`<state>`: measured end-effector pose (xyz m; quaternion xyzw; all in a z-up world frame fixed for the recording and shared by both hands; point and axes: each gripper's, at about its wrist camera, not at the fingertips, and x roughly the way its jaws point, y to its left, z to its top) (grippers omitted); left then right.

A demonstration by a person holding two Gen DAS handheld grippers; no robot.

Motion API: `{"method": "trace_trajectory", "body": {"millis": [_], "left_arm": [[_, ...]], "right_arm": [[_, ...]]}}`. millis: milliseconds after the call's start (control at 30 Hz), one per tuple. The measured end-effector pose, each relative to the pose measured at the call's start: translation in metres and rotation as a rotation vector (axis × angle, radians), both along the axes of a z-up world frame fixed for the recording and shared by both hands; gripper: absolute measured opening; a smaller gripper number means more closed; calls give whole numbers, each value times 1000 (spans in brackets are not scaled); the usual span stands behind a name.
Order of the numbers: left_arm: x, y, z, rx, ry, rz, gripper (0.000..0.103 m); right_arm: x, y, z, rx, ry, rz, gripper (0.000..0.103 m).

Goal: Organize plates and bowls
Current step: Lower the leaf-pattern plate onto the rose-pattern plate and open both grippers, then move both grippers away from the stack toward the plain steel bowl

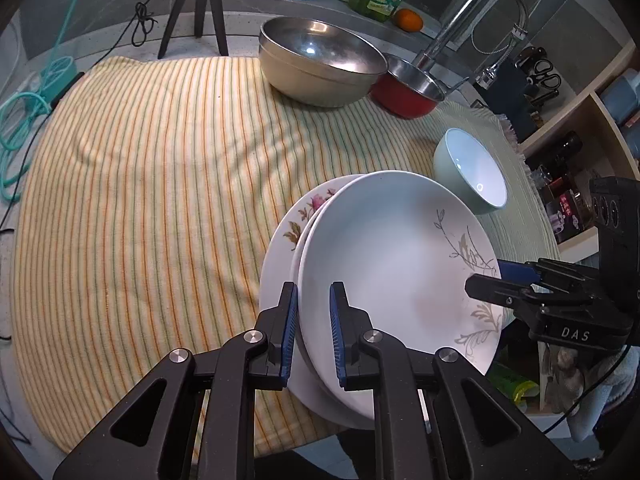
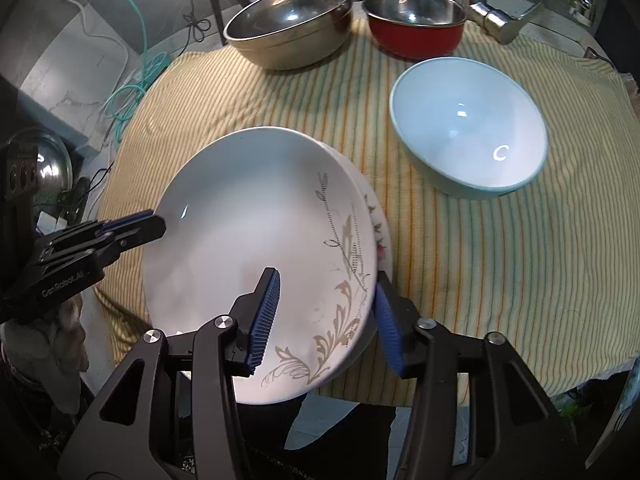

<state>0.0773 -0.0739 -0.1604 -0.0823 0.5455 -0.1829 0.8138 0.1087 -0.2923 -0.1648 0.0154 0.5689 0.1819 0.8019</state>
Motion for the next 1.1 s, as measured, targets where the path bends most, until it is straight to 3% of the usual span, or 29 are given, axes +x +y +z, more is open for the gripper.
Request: {"method": "trace_trajectory", "body": {"millis": [433, 500, 533, 567, 633, 1100], "left_arm": [[1, 3, 1, -16, 8, 4, 17], [2, 4, 2, -13, 12, 8, 31], [3, 5, 2, -14, 14, 12, 43], [3, 6, 4, -16, 7, 16, 48], [5, 8, 8, -7, -3, 19, 50], [40, 34, 40, -43, -85, 91, 54]], "right_arm": [[-3, 10, 0, -53, -28, 40, 60], [-3, 9, 4, -54, -42, 40, 61], [-3, 9, 6, -54, -52, 41, 66], [-3, 9, 9, -53, -62, 40, 70], [-3, 7, 17, -43, -89, 35, 78], [28, -18, 69, 116, -195, -62, 84]]}}
